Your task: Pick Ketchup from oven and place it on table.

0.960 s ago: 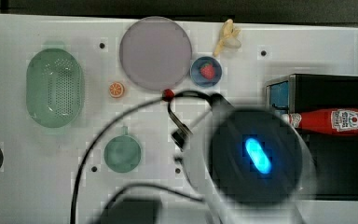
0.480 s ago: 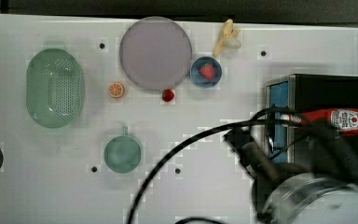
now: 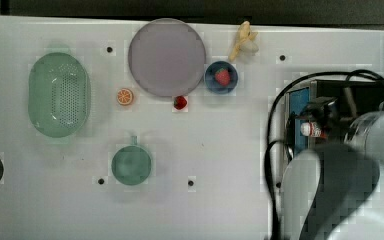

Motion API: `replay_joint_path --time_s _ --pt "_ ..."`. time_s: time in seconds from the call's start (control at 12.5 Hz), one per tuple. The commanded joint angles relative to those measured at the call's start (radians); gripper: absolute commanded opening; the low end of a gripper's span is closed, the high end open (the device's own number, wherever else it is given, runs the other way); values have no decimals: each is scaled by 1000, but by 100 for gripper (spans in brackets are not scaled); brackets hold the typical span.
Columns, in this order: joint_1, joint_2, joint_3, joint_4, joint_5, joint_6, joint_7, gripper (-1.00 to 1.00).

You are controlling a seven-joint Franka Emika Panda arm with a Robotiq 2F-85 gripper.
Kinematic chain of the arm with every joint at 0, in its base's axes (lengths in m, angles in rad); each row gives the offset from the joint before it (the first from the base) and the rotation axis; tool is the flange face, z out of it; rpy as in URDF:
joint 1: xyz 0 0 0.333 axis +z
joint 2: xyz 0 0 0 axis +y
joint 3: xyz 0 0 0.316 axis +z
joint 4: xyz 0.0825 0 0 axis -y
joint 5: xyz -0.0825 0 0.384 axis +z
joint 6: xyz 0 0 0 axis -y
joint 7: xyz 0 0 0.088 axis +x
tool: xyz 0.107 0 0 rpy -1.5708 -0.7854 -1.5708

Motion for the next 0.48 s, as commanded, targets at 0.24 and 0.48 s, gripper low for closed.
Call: replay_joint_path --time_s 0.24,0.48 --pt "-1 103 -143 33 -13 156 38 100" --pt "-5 221 -199 78 1 211 38 100"
